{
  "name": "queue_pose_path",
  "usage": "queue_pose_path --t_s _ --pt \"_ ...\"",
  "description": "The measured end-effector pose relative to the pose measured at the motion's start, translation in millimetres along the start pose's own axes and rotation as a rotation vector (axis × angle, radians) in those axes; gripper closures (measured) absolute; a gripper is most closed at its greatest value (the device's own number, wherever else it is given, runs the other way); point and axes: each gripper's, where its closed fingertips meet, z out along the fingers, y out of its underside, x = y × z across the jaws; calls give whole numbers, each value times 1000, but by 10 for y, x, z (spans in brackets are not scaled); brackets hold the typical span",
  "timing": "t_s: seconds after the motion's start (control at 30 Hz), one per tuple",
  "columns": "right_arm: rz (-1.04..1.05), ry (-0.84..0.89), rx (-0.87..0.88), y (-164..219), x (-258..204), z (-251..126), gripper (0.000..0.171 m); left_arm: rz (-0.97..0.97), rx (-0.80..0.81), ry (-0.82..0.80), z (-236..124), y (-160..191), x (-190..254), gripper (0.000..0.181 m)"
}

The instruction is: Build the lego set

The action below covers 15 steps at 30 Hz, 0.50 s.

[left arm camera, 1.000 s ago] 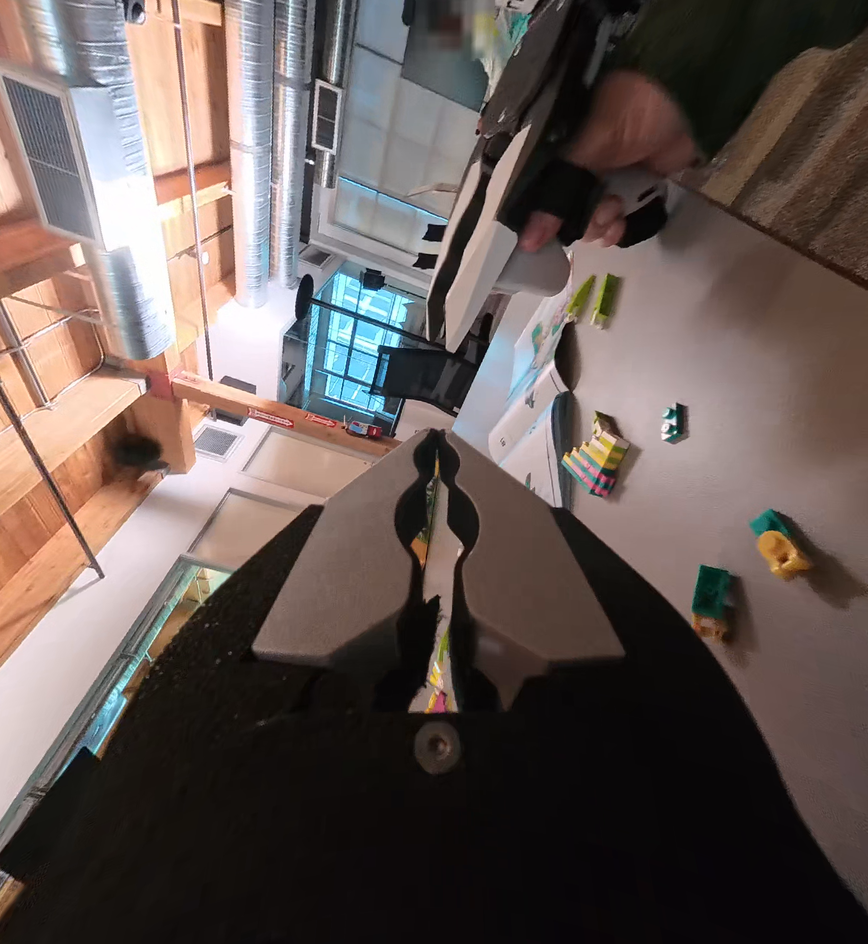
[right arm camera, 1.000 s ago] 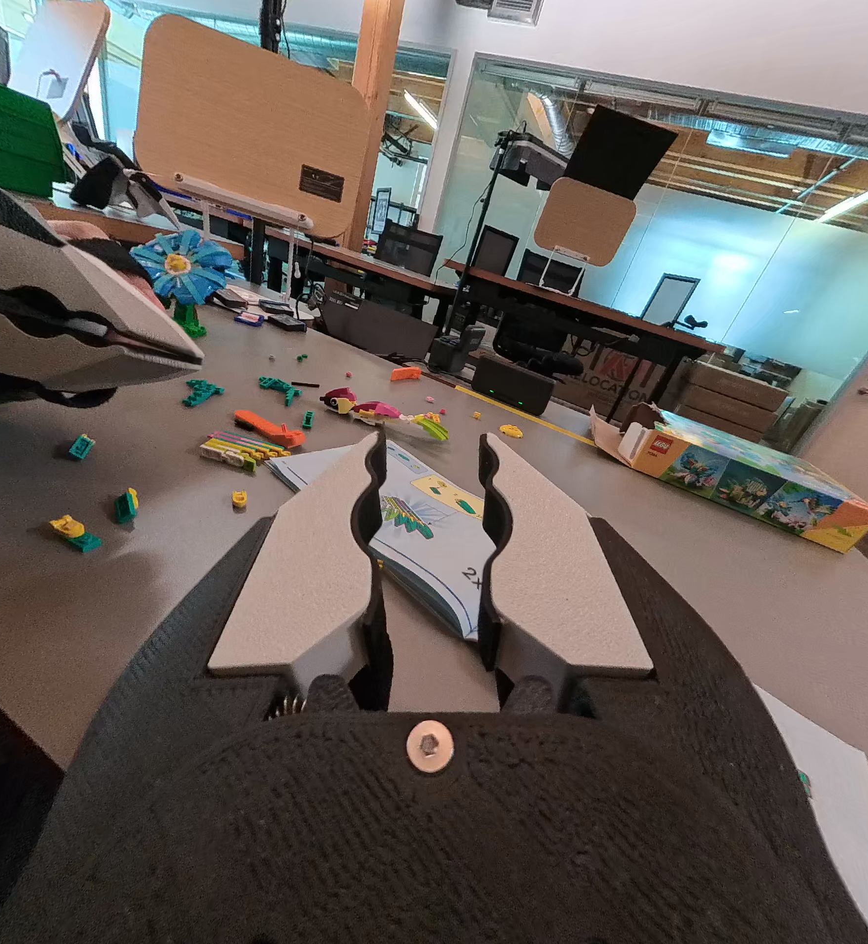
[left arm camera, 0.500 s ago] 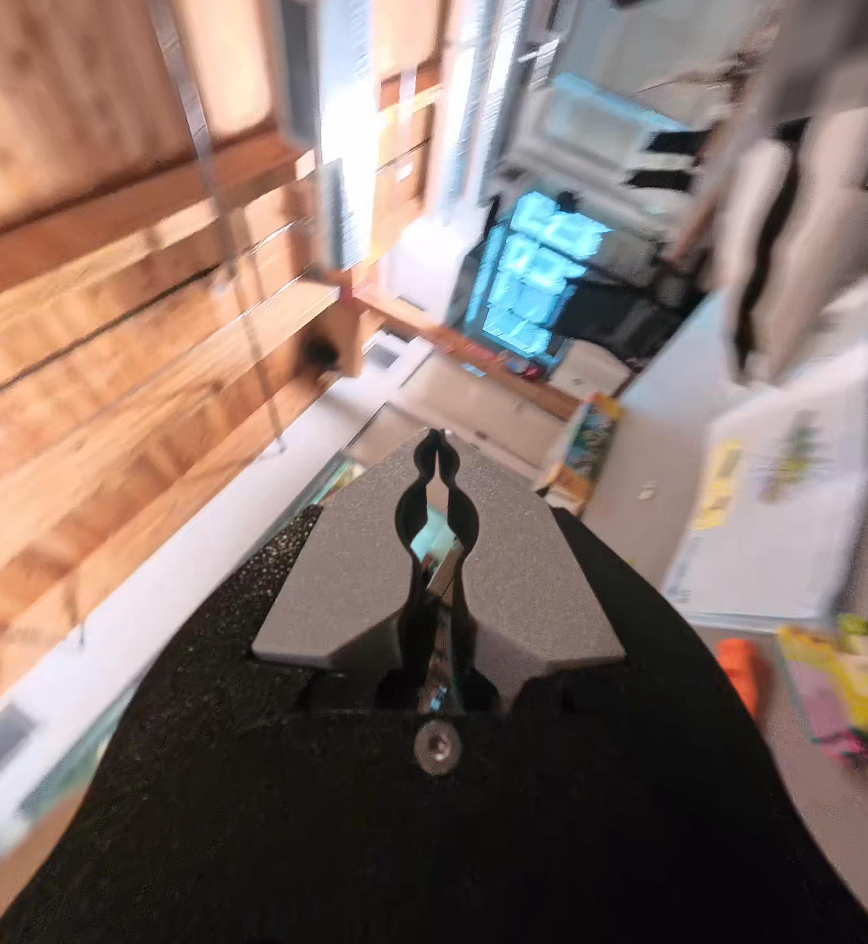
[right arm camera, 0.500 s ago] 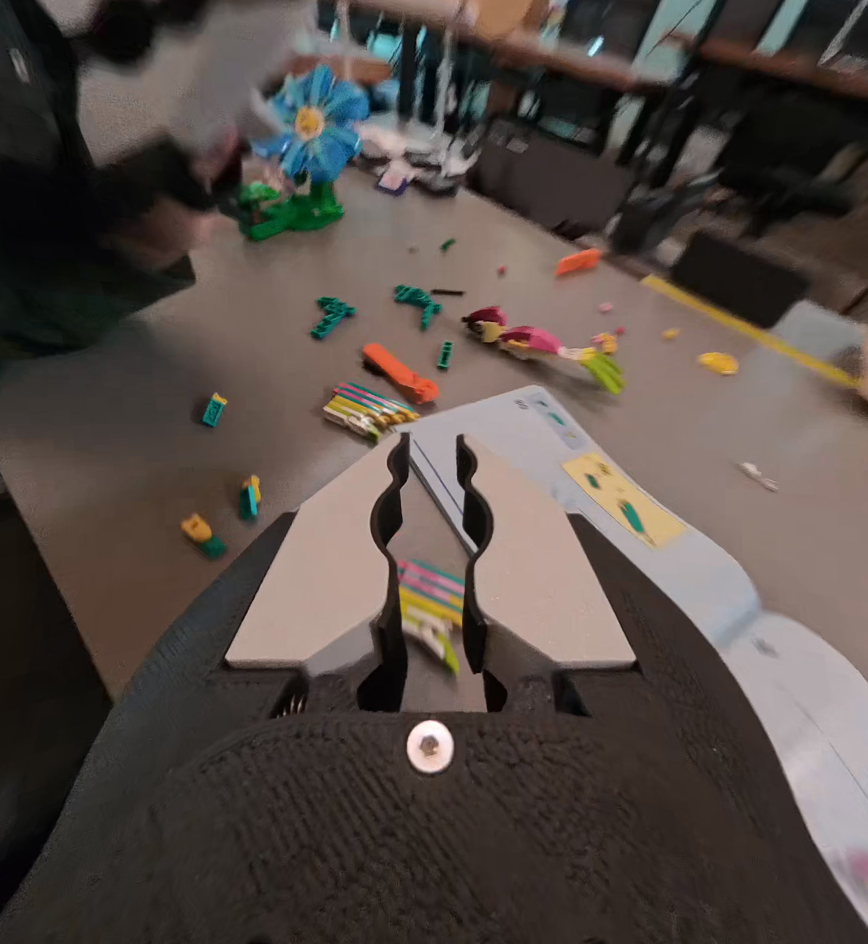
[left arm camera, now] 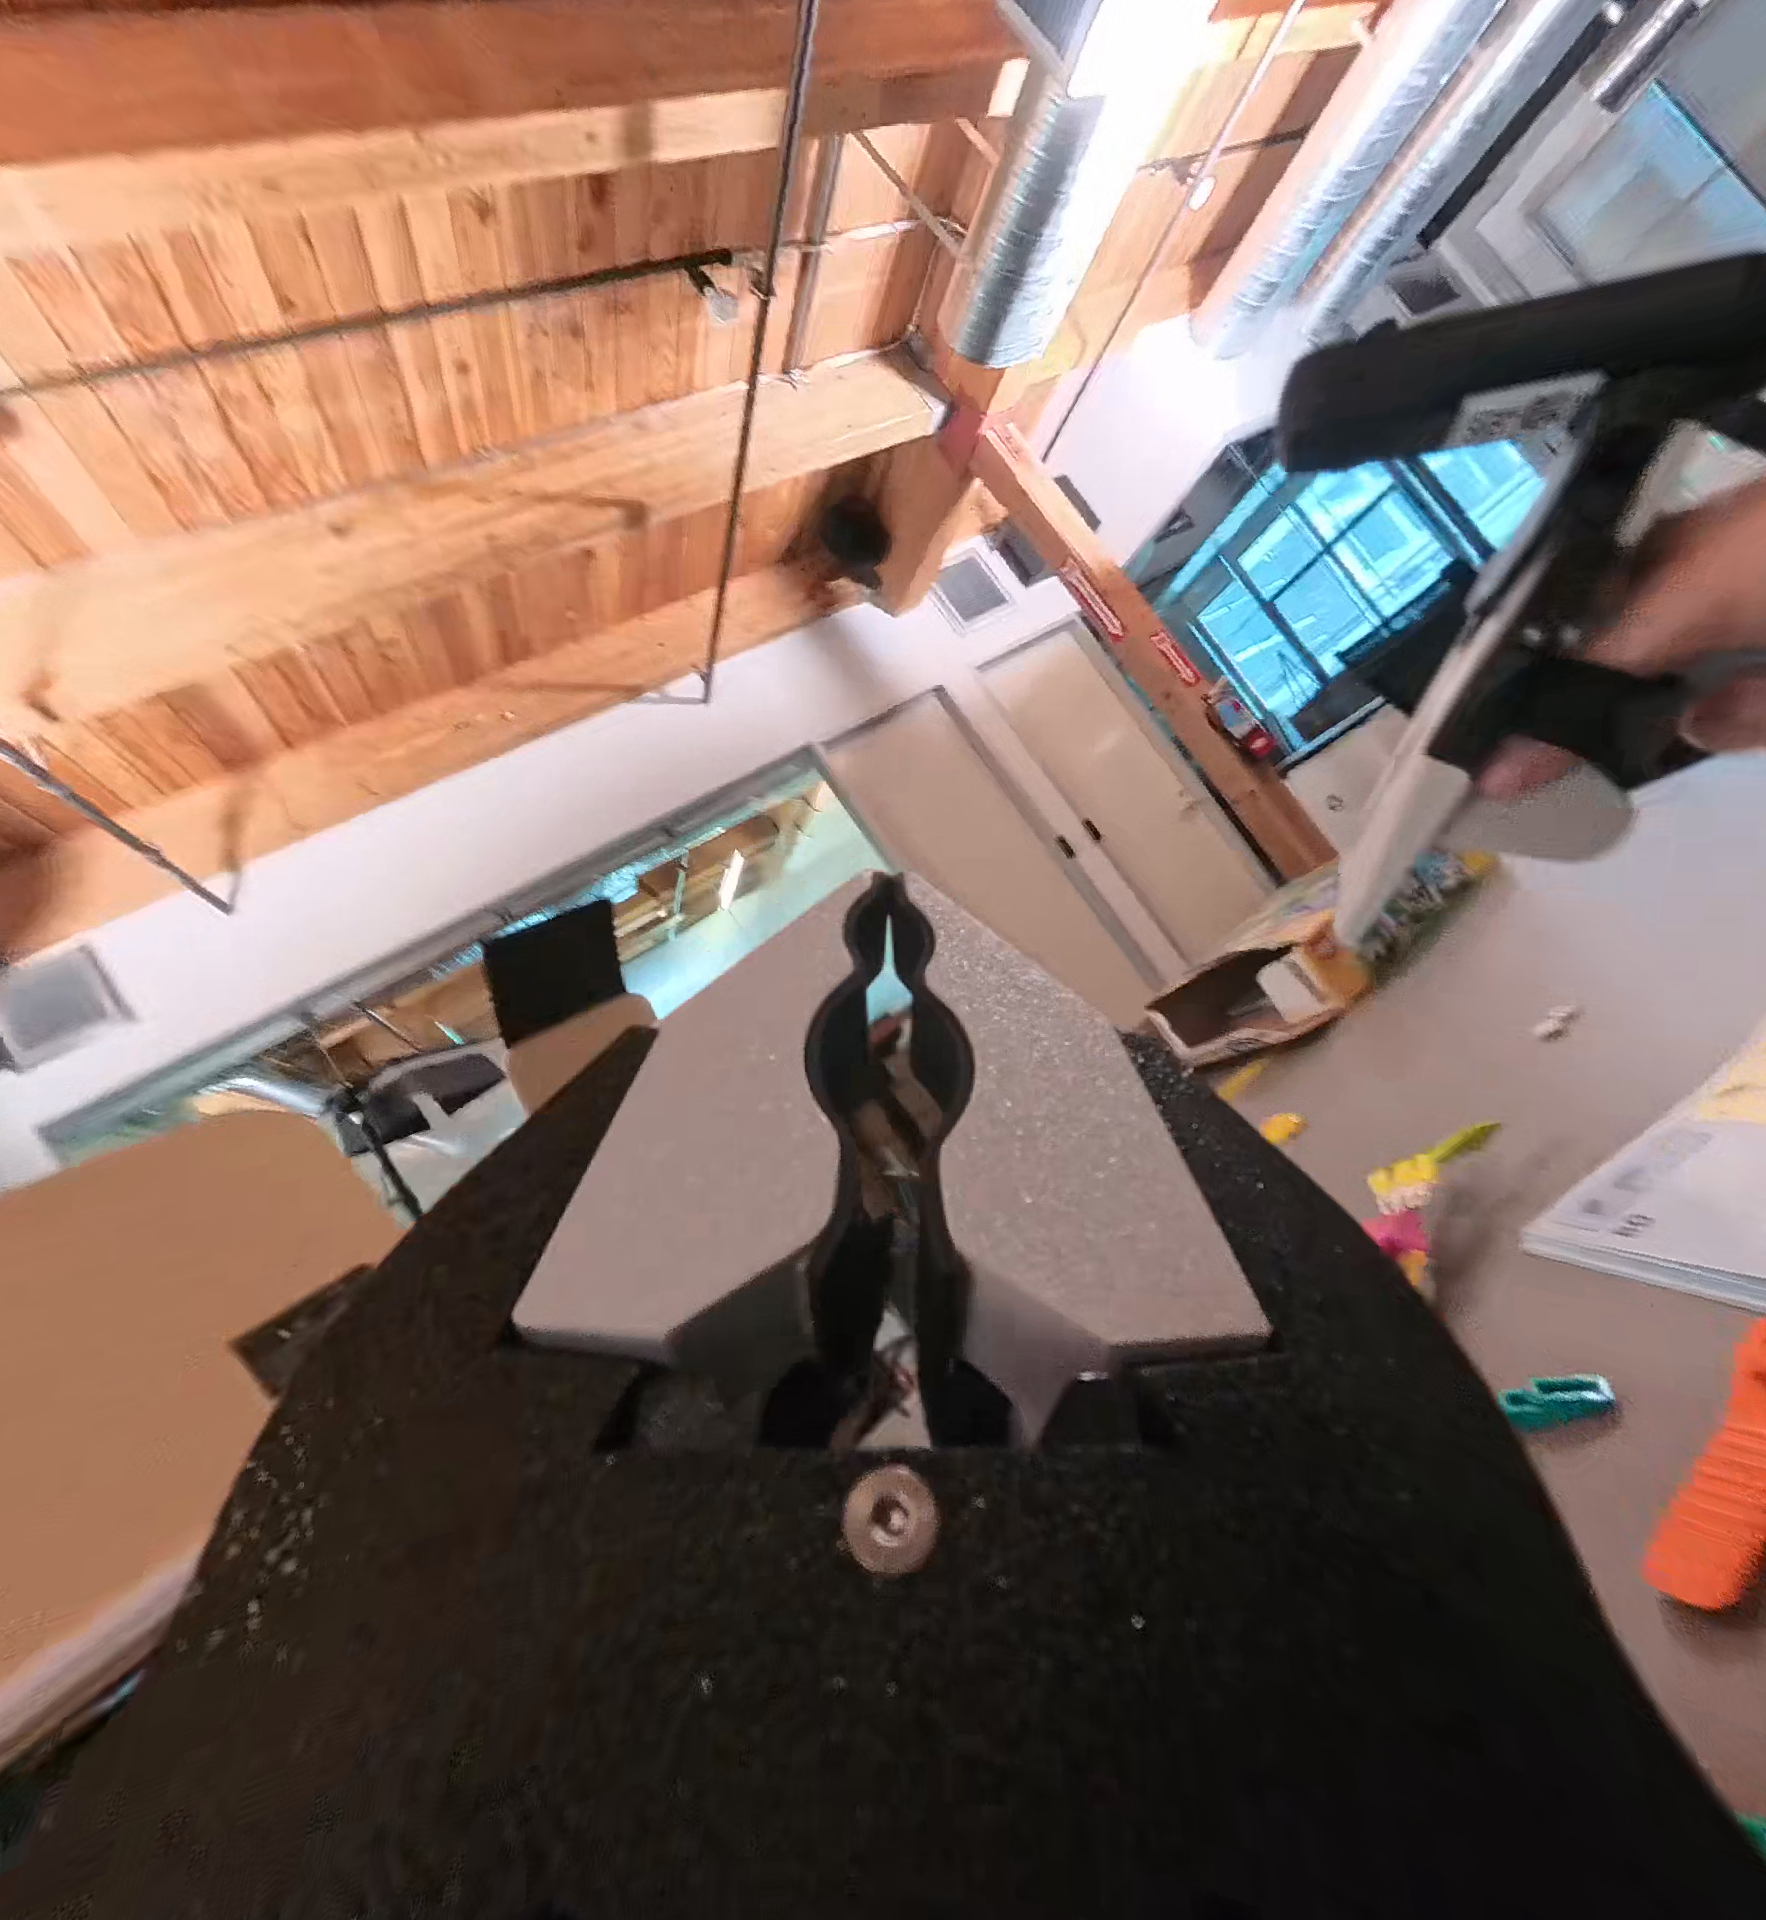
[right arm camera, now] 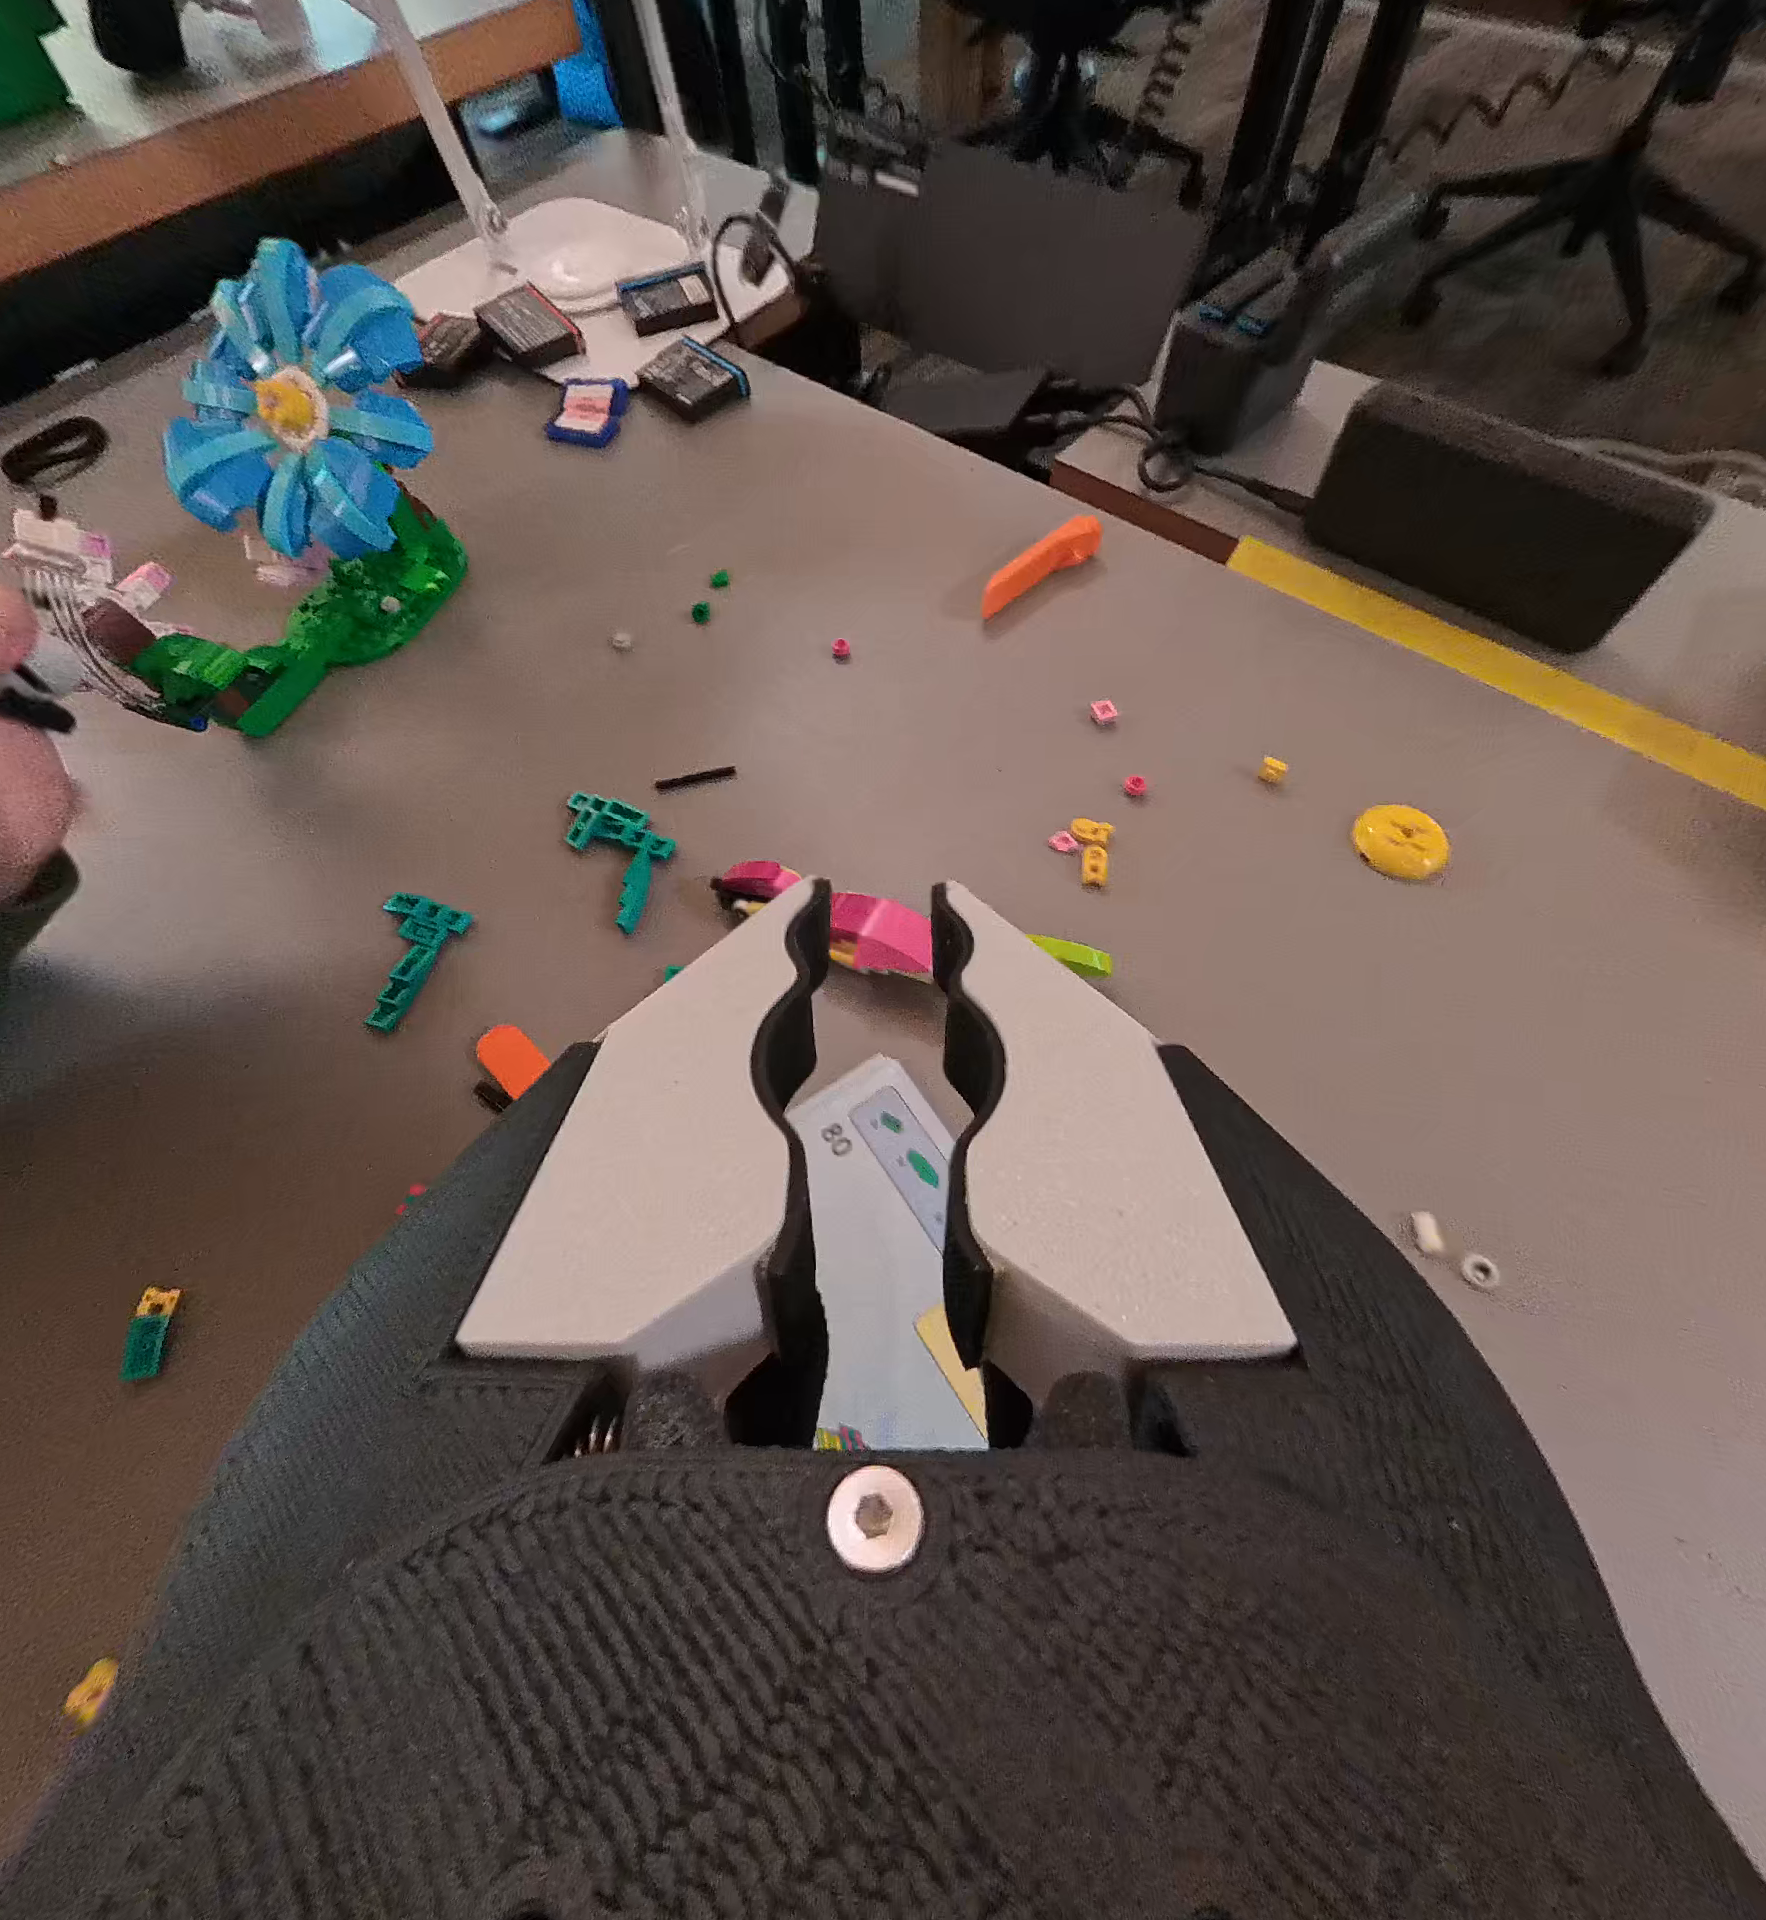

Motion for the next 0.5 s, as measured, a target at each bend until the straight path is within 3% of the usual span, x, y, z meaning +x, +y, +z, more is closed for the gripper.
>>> queue_pose_path --t_s 0.03,0.2,0.5 --pt "4 0 -28 5 47 -14 152 -5 -18 18 25 60 63 181" --pt "-49 -78 -186 151 -78 99 153 -6 -51 85 108 202 273 181" --pt "-31 -197 -261 325 -452 427 151 -8 -39 101 116 175 312 181"
